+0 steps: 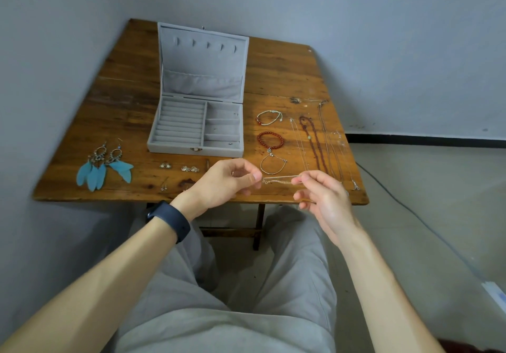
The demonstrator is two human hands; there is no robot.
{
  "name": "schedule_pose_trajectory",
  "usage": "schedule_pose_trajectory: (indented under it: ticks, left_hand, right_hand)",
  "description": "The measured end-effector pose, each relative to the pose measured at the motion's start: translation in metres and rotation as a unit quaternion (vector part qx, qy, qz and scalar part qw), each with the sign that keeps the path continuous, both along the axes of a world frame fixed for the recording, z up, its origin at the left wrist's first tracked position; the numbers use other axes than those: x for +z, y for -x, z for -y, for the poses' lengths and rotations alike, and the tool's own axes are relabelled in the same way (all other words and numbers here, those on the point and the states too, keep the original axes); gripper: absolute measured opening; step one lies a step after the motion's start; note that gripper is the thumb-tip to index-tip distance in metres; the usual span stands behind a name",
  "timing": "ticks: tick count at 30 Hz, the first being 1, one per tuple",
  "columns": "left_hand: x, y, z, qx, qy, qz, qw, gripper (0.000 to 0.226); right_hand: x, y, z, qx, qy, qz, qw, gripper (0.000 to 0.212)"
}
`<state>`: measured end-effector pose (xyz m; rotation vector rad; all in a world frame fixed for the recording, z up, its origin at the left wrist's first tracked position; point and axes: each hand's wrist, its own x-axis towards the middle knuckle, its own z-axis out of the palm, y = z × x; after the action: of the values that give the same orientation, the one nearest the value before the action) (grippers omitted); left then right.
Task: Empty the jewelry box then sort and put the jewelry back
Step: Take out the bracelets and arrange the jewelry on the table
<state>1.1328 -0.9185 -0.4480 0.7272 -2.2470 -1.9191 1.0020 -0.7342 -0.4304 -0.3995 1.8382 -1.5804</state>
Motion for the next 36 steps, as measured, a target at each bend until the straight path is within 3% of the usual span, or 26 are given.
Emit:
schedule_pose_trajectory:
  ticks: [2,4,9,13,16,19,24,30,33,36]
  left_hand:
    - [0.001,0.002,-0.004,0.006,-0.025,-0.004,1.000,0.015]
    - [0.000,0.004,-0.008,-0.022,0.015,0.005,1.000,0.010]
    - [0.004,0.012,-0.020,-0.081,0.073,0.038,0.993,0.045]
    - [0.008,0.015,-0.030,-0.102,0.199,0.000,0.975,0.022]
    - [0.002,0.012,-0.038,-0.091,0.180,0.001,0.979,0.016]
    - [-0.007,0.009,-0.048,-0.074,0.106,0.009,0.992,0.007]
    - [-0.015,0.006,-0.057,-0.103,0.027,0.016,0.994,0.021]
    - [-0.024,0.001,-0.047,-0.056,-0.006,0.008,0.998,0.017]
    - [-0.027,-0.002,-0.039,-0.018,0.030,0.010,0.999,0.015]
    - [-0.025,0.004,-0.033,0.009,0.141,0.039,0.989,0.009]
  right_hand:
    - [0.001,-0.001,0.000,-0.016,0.048,0.065,0.997,0.015]
    - [-0.002,-0.003,-0.001,-0.015,0.058,0.068,0.996,0.015]
    - [-0.007,-0.008,0.000,0.049,-0.044,-0.134,0.989,0.014]
    - [-0.009,-0.012,-0.004,0.092,-0.048,-0.206,0.973,0.012]
    - [-0.012,-0.014,-0.010,0.094,-0.054,-0.212,0.971,0.013]
    - [-0.016,-0.015,-0.014,0.098,-0.061,-0.199,0.973,0.014]
    - [-0.020,-0.020,-0.017,0.121,-0.052,-0.171,0.976,0.012]
    - [-0.030,-0.004,-0.019,0.023,-0.072,-0.176,0.982,0.010]
    - [-0.043,0.005,-0.018,0.014,-0.107,-0.234,0.966,0.009]
    - [-0.053,0.006,-0.011,0.024,-0.150,-0.316,0.937,0.006]
